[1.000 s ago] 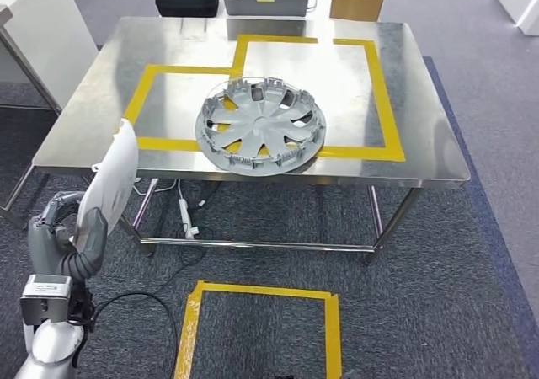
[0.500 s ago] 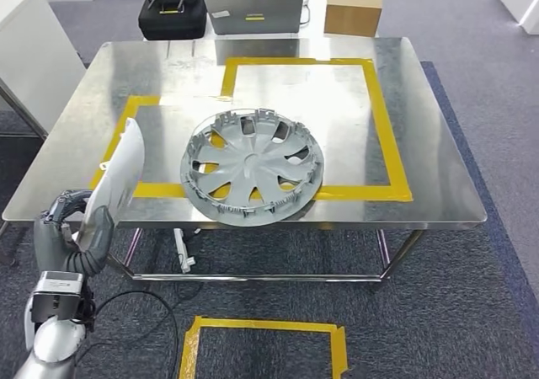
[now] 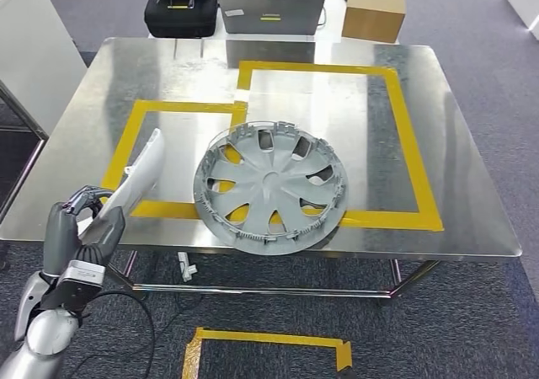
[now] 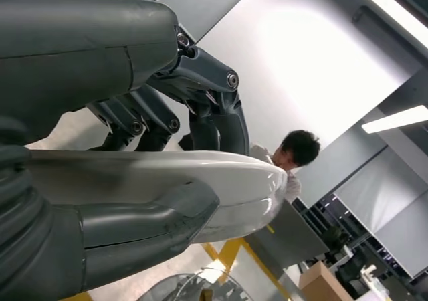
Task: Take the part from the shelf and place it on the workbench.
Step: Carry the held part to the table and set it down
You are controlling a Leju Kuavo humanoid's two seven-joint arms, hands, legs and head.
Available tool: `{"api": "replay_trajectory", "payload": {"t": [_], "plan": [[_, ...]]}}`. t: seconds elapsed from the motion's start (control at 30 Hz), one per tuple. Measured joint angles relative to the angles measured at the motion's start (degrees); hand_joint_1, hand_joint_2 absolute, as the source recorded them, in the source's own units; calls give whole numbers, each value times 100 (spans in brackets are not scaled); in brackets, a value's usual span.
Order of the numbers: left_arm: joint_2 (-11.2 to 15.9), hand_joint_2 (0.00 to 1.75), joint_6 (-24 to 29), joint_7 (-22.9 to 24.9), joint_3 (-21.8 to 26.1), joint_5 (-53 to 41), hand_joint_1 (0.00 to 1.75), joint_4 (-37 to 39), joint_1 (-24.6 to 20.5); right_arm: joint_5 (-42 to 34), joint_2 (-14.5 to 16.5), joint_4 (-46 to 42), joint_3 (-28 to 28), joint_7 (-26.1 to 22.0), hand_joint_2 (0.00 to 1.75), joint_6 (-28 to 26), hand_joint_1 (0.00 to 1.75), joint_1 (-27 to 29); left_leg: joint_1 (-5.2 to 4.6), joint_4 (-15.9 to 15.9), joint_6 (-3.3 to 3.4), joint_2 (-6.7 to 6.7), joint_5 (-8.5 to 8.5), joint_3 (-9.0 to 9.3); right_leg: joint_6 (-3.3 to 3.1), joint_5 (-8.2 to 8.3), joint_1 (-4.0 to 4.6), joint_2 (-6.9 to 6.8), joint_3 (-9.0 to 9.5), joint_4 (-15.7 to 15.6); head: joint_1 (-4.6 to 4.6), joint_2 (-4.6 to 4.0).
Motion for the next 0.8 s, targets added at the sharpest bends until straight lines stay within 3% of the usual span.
{"api": "replay_trajectory", "payload": {"t": [0.03, 0.07, 0.2, 0.27, 0.33, 0.4, 0.43, 0.5, 0.53, 0.57, 0.7, 0.73, 0.8], "plan": [[16, 175, -14, 5, -3, -1, 175, 20, -14, 3, -3, 0, -1, -1, 175, 1, 0, 0, -7, 6, -20, -5, -29, 31, -25, 171, 12, 5, 83, -264, -9, 0], [36, 175, -28, 10, -6, -4, 175, 40, -28, 7, -6, 0, -1, 1, 175, 1, 0, -3, -10, 9, -45, -9, -41, 35, -49, 225, 24, 13, 141, -423, -16, 0], [163, 175, -74, 27, 11, -70, 175, 139, -48, 34, -14, 0, -1, 1, 175, 1, 0, 0, -1, 17, -169, -1, -66, 13, -132, 192, 9, 22, 262, -614, -25, 0], [248, 175, -83, 20, 55, -110, 175, 205, -60, 49, -14, 0, -1, -4, 175, 1, 0, -2, 17, 375, -245, 19, -263, -135, -182, 202, -19, 7, 334, -673, -42, 0], [326, 175, -92, 28, 109, -184, 175, 302, -62, 59, -14, 0, -1, -7, 175, 1, 0, -3, 47, 1060, -309, 26, -529, -460, -209, 181, -20, -10, 381, -681, -49, 0], [413, 175, -92, 64, 168, -321, 175, 422, -36, 65, -14, 0, -1, -10, 175, 1, 0, -3, 72, 1393, -341, 28, -543, -648, -217, 155, -20, -20, 417, -681, -49, 0], [470, 175, -87, 79, 206, -390, 175, 485, -23, 67, -14, 0, -1, -11, 175, 2, 0, -2, 81, 1249, -344, 31, -396, -596, -214, 141, -20, -19, 437, -681, -50, 0], [612, 175, -78, 81, 323, -514, 175, 638, -14, 75, -14, 0, -1, -13, 175, 8, 0, -2, 84, 549, -322, 46, -17, -271, -196, 108, -18, -13, 483, -683, -49, 0], [695, 175, -76, 69, 392, -574, 175, 726, -17, 81, -14, 0, -1, -15, 175, 12, 0, -4, 72, 213, -302, 54, 88, -114, -174, 90, -9, -9, 492, -681, -50, 0], [782, 175, -79, 50, 469, -635, 175, 822, -22, 89, -14, 0, -1, -17, 175, 18, 0, -6, 58, 2, -278, 62, 121, -14, -146, 80, -2, -8, 492, -685, -47, 0], [1173, 175, -140, -104, 782, -791, 175, 1265, -40, 123, -30, 0, -1, -55, 175, 43, 0, -9, 52, -150, -163, 67, 86, 50, -21, 24, 5, -14, 467, -688, -44, 0], [1276, 175, -156, -149, 861, -833, 175, 1374, -51, 132, -38, 0, -1, -74, 175, 45, 0, -12, 65, -176, -126, 71, 91, 66, 0, -62, 6, -16, 404, -564, -37, 0], [1468, 175, -156, -197, 1015, -931, 175, 1596, -70, 153, -57, 0, -1, -101, 175, 47, 0, -15, 75, -197, -74, 80, 88, 85, 19, -363, 8, -18, 100, 31, -16, 0]]}}
